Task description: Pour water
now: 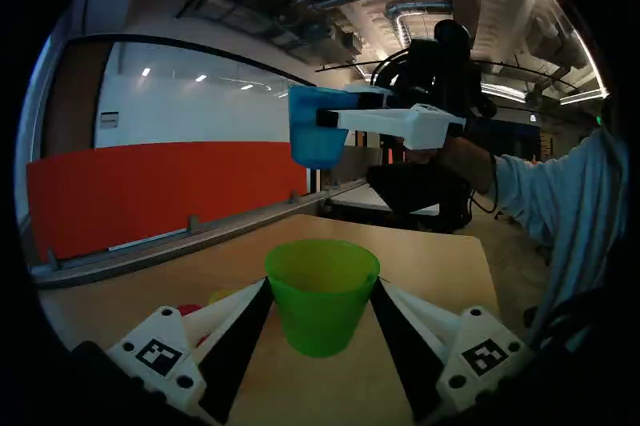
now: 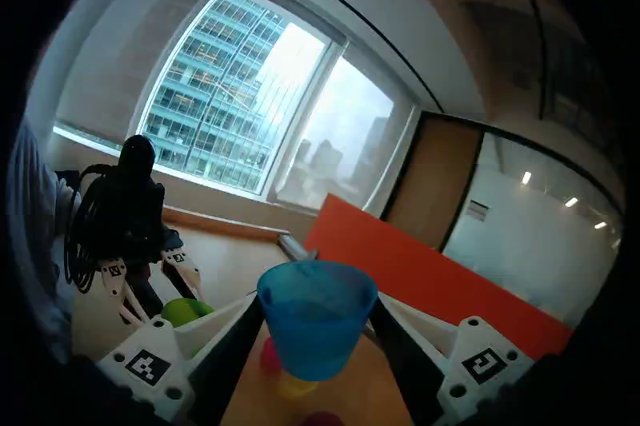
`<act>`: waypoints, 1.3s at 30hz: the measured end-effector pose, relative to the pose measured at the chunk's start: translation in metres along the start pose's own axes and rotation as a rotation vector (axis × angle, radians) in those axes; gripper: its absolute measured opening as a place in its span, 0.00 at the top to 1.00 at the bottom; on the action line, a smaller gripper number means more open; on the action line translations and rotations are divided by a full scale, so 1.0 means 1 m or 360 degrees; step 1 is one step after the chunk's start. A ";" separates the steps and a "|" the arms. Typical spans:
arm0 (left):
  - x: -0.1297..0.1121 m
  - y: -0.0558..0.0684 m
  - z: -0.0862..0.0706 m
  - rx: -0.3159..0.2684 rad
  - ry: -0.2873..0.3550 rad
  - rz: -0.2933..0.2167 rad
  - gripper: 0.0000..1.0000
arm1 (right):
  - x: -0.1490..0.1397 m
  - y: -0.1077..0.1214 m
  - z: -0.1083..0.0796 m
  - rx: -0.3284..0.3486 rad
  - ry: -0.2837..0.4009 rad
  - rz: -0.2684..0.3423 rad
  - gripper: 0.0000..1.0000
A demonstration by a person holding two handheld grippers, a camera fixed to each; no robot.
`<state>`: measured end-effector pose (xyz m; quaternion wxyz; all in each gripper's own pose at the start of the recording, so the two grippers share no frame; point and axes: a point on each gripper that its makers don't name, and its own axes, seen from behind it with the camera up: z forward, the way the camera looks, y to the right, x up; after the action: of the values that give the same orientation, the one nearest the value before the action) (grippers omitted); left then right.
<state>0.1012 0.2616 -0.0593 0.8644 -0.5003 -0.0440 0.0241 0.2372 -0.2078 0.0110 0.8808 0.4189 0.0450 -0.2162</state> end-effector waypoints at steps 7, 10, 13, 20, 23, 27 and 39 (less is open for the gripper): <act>0.001 0.006 -0.002 -0.0024 0.0005 -0.0001 0.15 | 0.007 0.001 0.008 -0.0007 0.0003 -0.0164 0.09; 0.002 0.007 -0.002 -0.0026 0.0011 0.0004 0.15 | 0.009 0.003 0.013 -0.0014 -0.0002 -0.0246 0.09; 0.004 0.006 -0.003 -0.0020 0.0017 0.0003 0.15 | 0.012 0.005 0.019 -0.0018 -0.0003 -0.0331 0.09; 0.008 -0.002 -0.004 0.0019 0.0032 -0.0011 0.15 | 0.020 0.011 0.031 -0.0027 0.0000 -0.0491 0.09; 0.009 -0.006 -0.004 0.0030 0.0038 -0.0019 0.15 | 0.022 0.013 0.037 -0.0031 -0.0001 -0.0546 0.09; 0.010 -0.010 -0.004 0.0041 0.0040 -0.0025 0.15 | 0.023 0.016 0.042 -0.0029 -0.0004 -0.0634 0.10; 0.011 -0.016 -0.001 0.0054 0.0040 -0.0029 0.15 | 0.028 0.021 0.058 -0.0023 -0.0024 -0.0933 0.10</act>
<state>0.1127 0.2539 -0.0452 0.8734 -0.4855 -0.0373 0.0105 0.2650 -0.2494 0.0558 0.7841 0.3802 0.1589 -0.4642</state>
